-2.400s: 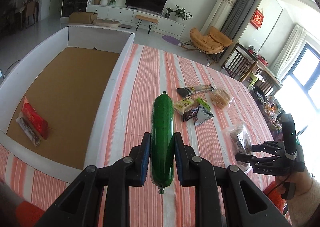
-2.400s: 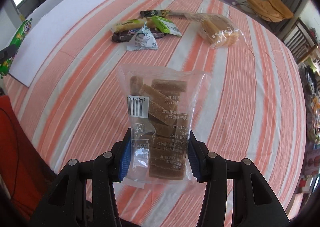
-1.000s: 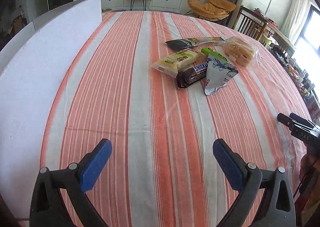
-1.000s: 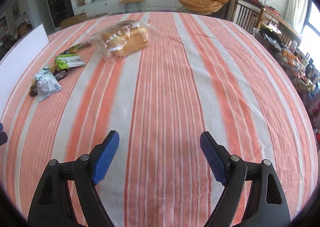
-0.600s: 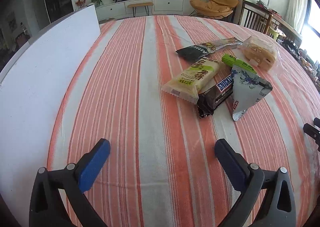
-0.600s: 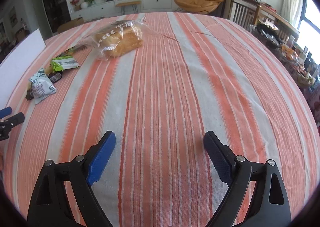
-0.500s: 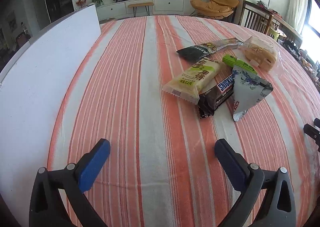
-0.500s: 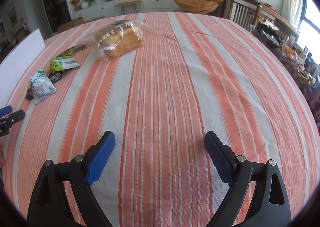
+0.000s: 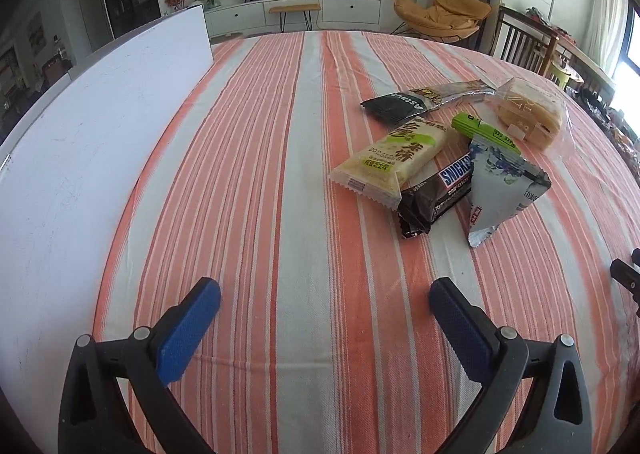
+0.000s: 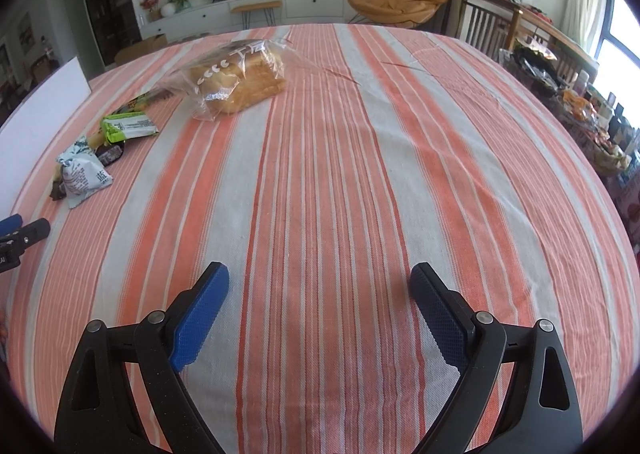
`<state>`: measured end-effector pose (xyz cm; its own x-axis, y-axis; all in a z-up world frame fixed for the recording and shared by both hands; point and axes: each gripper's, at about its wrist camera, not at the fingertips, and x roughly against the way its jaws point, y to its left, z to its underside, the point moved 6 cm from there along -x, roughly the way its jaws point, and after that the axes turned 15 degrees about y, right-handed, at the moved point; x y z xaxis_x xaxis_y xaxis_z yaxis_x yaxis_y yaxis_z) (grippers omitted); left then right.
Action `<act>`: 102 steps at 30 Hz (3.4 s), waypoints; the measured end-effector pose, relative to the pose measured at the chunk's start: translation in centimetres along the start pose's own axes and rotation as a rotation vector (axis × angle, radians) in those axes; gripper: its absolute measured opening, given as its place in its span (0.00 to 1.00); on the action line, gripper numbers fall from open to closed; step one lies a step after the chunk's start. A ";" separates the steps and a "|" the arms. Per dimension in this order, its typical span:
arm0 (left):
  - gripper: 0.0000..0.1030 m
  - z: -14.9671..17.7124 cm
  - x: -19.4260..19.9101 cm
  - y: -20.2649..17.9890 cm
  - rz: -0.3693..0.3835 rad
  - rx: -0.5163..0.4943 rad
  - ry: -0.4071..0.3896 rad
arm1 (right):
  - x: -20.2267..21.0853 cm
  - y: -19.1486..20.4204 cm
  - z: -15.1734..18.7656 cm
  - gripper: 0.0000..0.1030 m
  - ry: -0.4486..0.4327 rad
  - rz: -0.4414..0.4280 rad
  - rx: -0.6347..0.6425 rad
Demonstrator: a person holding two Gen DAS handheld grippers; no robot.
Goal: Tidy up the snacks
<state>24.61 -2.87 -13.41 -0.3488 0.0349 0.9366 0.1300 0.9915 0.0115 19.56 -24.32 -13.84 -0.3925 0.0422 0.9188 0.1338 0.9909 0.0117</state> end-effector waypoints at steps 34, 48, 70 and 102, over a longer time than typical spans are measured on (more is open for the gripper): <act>1.00 0.0 0.0 0.0 -0.003 0.000 0.000 | -0.1 0.5 0.2 0.94 0.004 -0.001 0.003; 1.00 0.0 0.0 0.0 -0.003 -0.001 0.000 | -0.1 0.5 0.2 0.94 0.004 -0.001 0.003; 0.99 -1.7 2.6 0.5 0.178 -0.086 0.079 | -0.1 0.5 0.2 0.94 0.005 -0.002 0.002; 0.37 1.0 2.1 3.5 0.122 0.043 0.036 | -0.1 0.5 0.1 0.94 0.006 -0.002 0.002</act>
<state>23.39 0.79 -11.74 -0.2996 0.1517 0.9419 0.1291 0.9846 -0.1175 19.52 -23.76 -13.94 -0.3875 0.0396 0.9210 0.1314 0.9912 0.0127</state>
